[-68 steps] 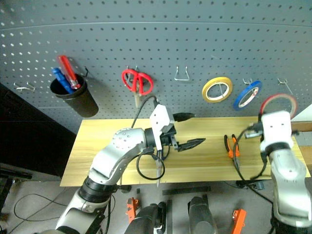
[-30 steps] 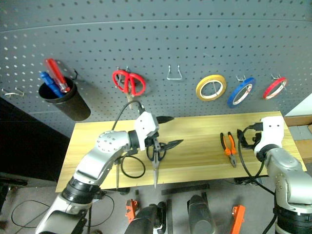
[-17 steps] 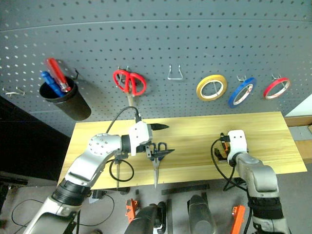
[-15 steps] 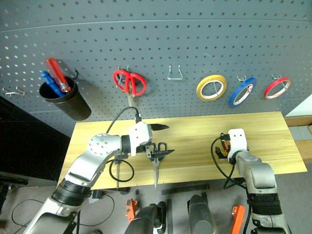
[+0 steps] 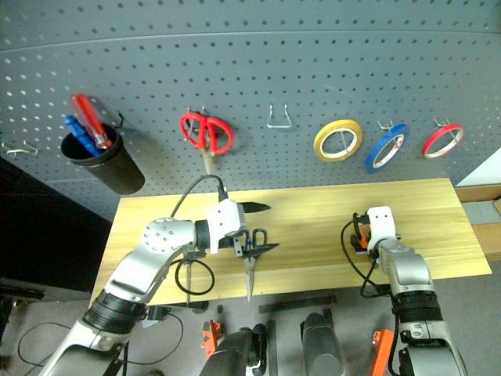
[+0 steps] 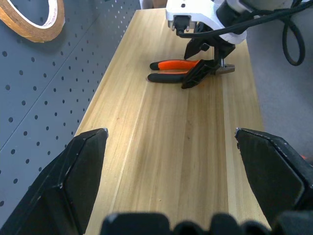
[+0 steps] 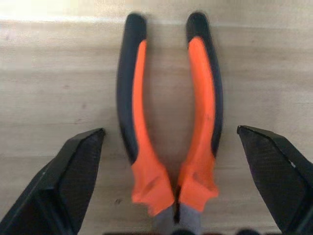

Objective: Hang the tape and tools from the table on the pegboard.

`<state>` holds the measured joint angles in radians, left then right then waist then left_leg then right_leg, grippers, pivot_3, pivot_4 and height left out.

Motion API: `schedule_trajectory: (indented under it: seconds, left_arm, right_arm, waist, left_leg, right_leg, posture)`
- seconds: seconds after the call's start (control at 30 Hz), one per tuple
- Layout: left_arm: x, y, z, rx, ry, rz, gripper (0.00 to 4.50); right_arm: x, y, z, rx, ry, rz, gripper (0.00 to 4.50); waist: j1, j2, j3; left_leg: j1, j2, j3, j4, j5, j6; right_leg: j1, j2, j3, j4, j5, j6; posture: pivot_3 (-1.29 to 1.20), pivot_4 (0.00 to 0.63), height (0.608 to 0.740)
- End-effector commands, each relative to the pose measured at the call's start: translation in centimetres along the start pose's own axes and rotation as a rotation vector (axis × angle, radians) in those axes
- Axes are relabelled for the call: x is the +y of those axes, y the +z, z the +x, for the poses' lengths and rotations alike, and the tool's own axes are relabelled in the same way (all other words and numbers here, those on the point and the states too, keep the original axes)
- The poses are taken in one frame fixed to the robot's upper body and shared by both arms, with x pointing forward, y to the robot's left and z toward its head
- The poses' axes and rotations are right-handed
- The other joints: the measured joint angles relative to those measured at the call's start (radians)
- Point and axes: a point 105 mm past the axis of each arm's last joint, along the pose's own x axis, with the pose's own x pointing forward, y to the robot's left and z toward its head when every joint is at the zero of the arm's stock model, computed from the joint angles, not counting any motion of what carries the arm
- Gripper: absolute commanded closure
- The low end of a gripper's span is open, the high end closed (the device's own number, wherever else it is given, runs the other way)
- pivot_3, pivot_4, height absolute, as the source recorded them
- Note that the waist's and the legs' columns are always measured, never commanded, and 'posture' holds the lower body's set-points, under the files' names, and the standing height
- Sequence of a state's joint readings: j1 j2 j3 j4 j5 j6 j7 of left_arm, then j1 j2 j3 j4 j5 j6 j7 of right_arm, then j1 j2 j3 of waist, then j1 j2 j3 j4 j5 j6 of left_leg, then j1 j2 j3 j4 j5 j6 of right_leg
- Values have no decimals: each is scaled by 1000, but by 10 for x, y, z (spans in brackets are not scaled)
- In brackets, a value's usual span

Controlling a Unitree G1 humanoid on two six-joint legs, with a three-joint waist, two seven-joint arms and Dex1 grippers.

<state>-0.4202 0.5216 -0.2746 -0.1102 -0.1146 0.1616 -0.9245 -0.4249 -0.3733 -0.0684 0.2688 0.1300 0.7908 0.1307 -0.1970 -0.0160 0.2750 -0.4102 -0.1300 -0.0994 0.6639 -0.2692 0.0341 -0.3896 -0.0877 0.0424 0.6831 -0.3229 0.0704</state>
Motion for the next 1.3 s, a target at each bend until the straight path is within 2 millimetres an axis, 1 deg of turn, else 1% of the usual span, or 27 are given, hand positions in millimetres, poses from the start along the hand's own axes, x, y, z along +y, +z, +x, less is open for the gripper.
schedule_trajectory:
  seconds: [0.03, 0.13, 0.23, 0.3, 0.4, 0.53, 0.6, 0.67, 0.7, 0.8, 0.87, 0.97, 1.07, 1.13, 1.17, 1.27, 1.3]
  left_arm:
    - [-1, 11, -1, -38, 6, 41, 0]
    - [0, 10, -2, -33, 11, 44, 0]
    - [2, 8, -5, -25, 23, 46, 0]
    - [3, 6, -8, -17, 28, 46, 0]
    - [3, 3, -11, -7, 33, 45, 0]
    - [4, 3, -10, -5, 35, 48, 0]
    - [4, 3, -9, -7, 37, 49, 0]
    - [5, 3, -9, -9, 48, 44, 0]
    - [6, 3, -10, -9, 52, 42, 0]
    - [11, -2, -17, -2, 96, 5, 0]
    - [14, -6, -23, 5, 131, -21, 0]
    - [18, -9, -35, 2, 192, -94, 0]
    - [21, -11, -51, -3, 275, -149, 0]
    - [21, -12, -65, -7, 350, -182, 0]
    - [21, -12, -71, -8, 384, -192, 0]
    - [19, -13, -80, -3, 442, -214, 0]
    - [20, -15, -84, -6, 474, -254, 0]
  right_arm:
    - [-8, -2, 3, 15, -12, 8, 12]
    - [-5, -6, 5, 40, 8, 38, 12]
    - [1, -11, 3, 69, 50, 54, 554]
    - [2, -14, 0, 82, 60, 70, 1203]
    - [2, -20, -2, 105, 65, 70, 1203]
    - [4, -24, 0, 122, 72, 74, 1203]
    - [6, -24, 1, 122, 74, 74, 1582]
    - [8, -21, 1, 107, 74, 60, 2062]
    - [8, -20, 1, 100, 73, 56, 2129]
    - [14, 0, -5, 25, 82, 39, 2129]
    - [21, 15, -12, -34, 92, 24, 2129]
    - [36, 39, -30, -144, 121, -14, 2129]
    - [59, 70, -62, -305, 186, -36, 2129]
    - [76, 91, -92, -440, 226, -92, 2129]
    - [85, 100, -107, -505, 249, -116, 2129]
    - [102, 113, -134, -607, 294, -140, 2129]
    - [111, 126, -145, -675, 315, -162, 2129]
  waist:
    - [0, 0, 0]
    - [0, 0, 0]
    - [0, 0, 0]
    - [1, 0, -1]
    - [1, 0, -1]
    - [1, 0, -2]
    - [1, 0, -3]
    - [1, 0, -4]
    - [1, 0, -4]
    - [0, 0, -4]
    - [-1, 0, -4]
    - [-2, 0, -4]
    - [-3, 0, -4]
    - [-3, 0, -4]
    - [-3, 0, -4]
    - [4, 0, -4]
    - [6, 0, -4]
  left_leg:
    - [0, 0, 0, 0, 0, 0]
    - [0, 0, 0, 0, 0, 0]
    - [0, 0, 0, 1, 0, 0]
    - [0, 0, 0, 1, 0, 0]
    - [0, 0, -1, 1, 0, 0]
    - [0, 0, 0, 1, 0, 0]
    - [0, 0, 0, 2, 0, 0]
    - [1, 0, 0, 2, 0, 0]
    - [1, 0, 0, 2, 0, 0]
    - [1, 0, 0, 2, 0, 0]
    - [1, 0, 1, 2, 0, 0]
    - [1, 0, 2, 1, 1, -1]
    - [-1, 0, 4, 1, 1, -1]
    - [-5, 1, 4, 1, 2, -3]
    - [-6, 1, 4, 1, 2, -4]
    - [-6, 1, 3, 1, 3, -4]
    - [-6, 1, 3, 1, 3, -4]
  right_leg:
    - [0, 0, 0, 0, 0, 0]
    - [0, 0, 0, 0, 0, 0]
    - [0, 0, 0, 1, 0, 0]
    - [0, 0, 0, 1, 0, 0]
    - [0, 0, 0, 1, 0, 0]
    - [0, 0, 0, 1, 0, 0]
    - [0, 0, 0, 1, 1, 0]
    - [0, 0, 0, 2, 1, 0]
    - [0, 0, 0, 2, 1, 0]
    - [0, 0, 0, 4, 1, 0]
    - [-1, 0, 0, 6, 1, 0]
    - [-5, 0, 1, 10, 1, 0]
    - [-9, -1, 2, 13, 1, 0]
    - [-15, -1, 1, 15, 1, 0]
    - [-17, -1, 1, 15, 1, 0]
    - [-17, -1, 0, 15, 1, 0]
    - [-17, -1, -1, 15, 1, 0]
  posture:
    - [-282, 294, 740]
    - [-280, 293, 740]
    - [-276, 290, 740]
    - [-276, 285, 740]
    - [-277, 284, 740]
    - [-277, 281, 740]
    - [-275, 278, 740]
    - [-274, 276, 740]
    - [-273, 276, 740]
    - [-272, 274, 740]
    - [-274, 274, 740]
    - [-272, 275, 740]
    - [-267, 276, 740]
    - [-267, 276, 740]
    - [-255, 273, 740]
    - [-238, 269, 740]
    - [-234, 267, 740]
